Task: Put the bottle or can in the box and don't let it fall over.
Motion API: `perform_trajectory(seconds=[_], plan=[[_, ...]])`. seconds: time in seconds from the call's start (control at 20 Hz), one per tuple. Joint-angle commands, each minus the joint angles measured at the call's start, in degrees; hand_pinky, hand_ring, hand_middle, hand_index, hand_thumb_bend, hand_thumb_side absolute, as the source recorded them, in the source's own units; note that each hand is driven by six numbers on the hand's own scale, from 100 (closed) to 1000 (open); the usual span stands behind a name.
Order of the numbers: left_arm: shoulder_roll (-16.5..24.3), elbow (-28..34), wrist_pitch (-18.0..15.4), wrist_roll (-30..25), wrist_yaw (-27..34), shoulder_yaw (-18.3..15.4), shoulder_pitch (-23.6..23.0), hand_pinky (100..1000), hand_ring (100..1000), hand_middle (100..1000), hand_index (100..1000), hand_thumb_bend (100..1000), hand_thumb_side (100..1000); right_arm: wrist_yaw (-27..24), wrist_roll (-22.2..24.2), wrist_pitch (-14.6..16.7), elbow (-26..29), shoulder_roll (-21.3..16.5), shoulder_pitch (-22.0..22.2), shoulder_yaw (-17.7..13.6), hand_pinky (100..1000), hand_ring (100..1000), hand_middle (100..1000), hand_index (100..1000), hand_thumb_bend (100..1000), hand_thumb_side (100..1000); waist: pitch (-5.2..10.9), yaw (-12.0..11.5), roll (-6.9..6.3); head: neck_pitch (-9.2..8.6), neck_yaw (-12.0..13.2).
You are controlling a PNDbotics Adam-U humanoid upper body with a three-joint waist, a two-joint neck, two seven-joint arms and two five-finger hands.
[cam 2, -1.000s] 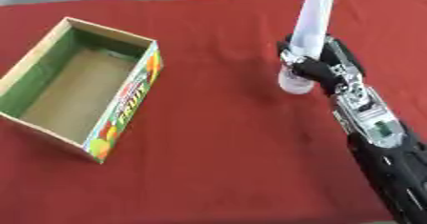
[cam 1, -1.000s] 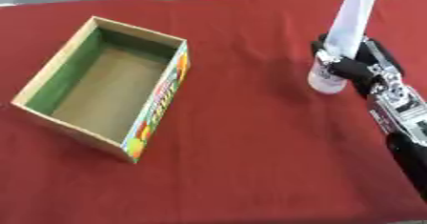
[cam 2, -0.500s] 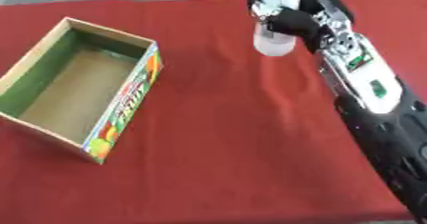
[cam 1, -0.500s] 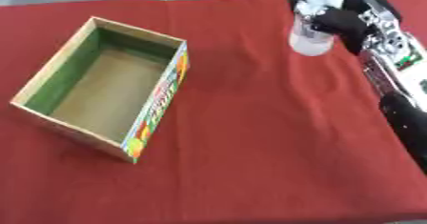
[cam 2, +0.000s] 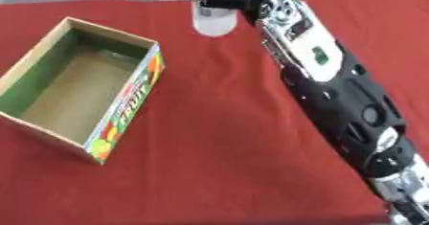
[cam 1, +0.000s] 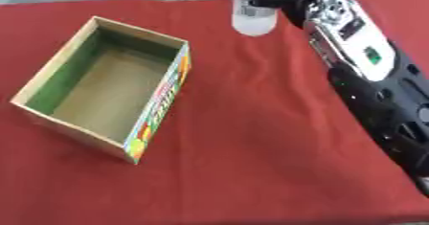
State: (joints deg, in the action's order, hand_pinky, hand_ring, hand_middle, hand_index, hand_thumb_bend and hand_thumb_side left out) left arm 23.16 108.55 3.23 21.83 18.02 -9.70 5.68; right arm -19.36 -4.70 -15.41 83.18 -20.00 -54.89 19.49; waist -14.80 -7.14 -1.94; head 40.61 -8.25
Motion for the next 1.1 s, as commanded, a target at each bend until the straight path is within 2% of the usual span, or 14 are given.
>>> perform_trajectory(seconds=[0.05, 0.2, 0.35, 0.55, 0.8, 0.9, 1.1], plan=[[0.8, 1.16, -0.01, -0.47, -0.16, 0.06, 1.0, 817, 790, 782, 807, 371, 773, 3.15, -0.91, 2.03, -2.72, 2.99, -2.92, 0.49, 779, 488, 100, 117, 100, 100, 0.74, -0.83, -0.02, -1.05, -1.56], [0.25, 1.07, 0.13, -0.79, 0.19, 0.42, 1.86, 817, 789, 781, 808, 372, 774, 5.83, -2.01, 4.1, -6.39, 7.11, -3.95, 0.77, 775, 488, 100, 117, 100, 100, 0.02, -2.32, -0.06, -1.66, -3.14], [-0.07, 0.86, 0.25, -1.08, 0.43, 0.65, 2.34, 817, 789, 781, 808, 372, 775, 7.43, -2.25, 5.51, -8.86, 9.65, -4.61, 1.59, 776, 496, 100, 119, 100, 100, -0.54, -3.35, -0.05, -2.0, -4.14], [-0.42, 0.72, 0.22, -1.14, 0.66, 0.67, 2.85, 817, 789, 781, 808, 372, 774, 8.13, -2.48, 7.28, -11.49, 11.72, -5.11, 2.16, 776, 499, 100, 120, 100, 100, -1.07, -4.39, 0.03, -2.52, -4.87], [-0.87, 0.58, 0.31, -1.27, 0.89, 0.82, 3.46, 817, 789, 780, 808, 373, 776, 6.0, -3.32, 8.52, -13.46, 13.09, -6.37, 2.57, 775, 502, 100, 122, 100, 100, -1.78, -5.97, 0.24, -3.47, -6.0], [-1.1, 0.6, 0.32, -1.39, 1.0, 0.92, 3.79, 817, 788, 780, 808, 373, 776, 5.44, -4.06, 8.86, -13.85, 13.05, -7.0, 2.78, 774, 505, 107, 126, 100, 100, -2.18, -6.85, 0.13, -4.19, -6.79], [-1.8, 0.67, 0.47, -2.0, 1.37, 1.51, 4.77, 818, 788, 780, 808, 373, 778, 6.72, -4.81, 9.4, -16.0, 13.0, -7.91, 3.31, 774, 511, 114, 131, 100, 100, -3.64, -9.67, -0.28, -7.12, -8.78]])
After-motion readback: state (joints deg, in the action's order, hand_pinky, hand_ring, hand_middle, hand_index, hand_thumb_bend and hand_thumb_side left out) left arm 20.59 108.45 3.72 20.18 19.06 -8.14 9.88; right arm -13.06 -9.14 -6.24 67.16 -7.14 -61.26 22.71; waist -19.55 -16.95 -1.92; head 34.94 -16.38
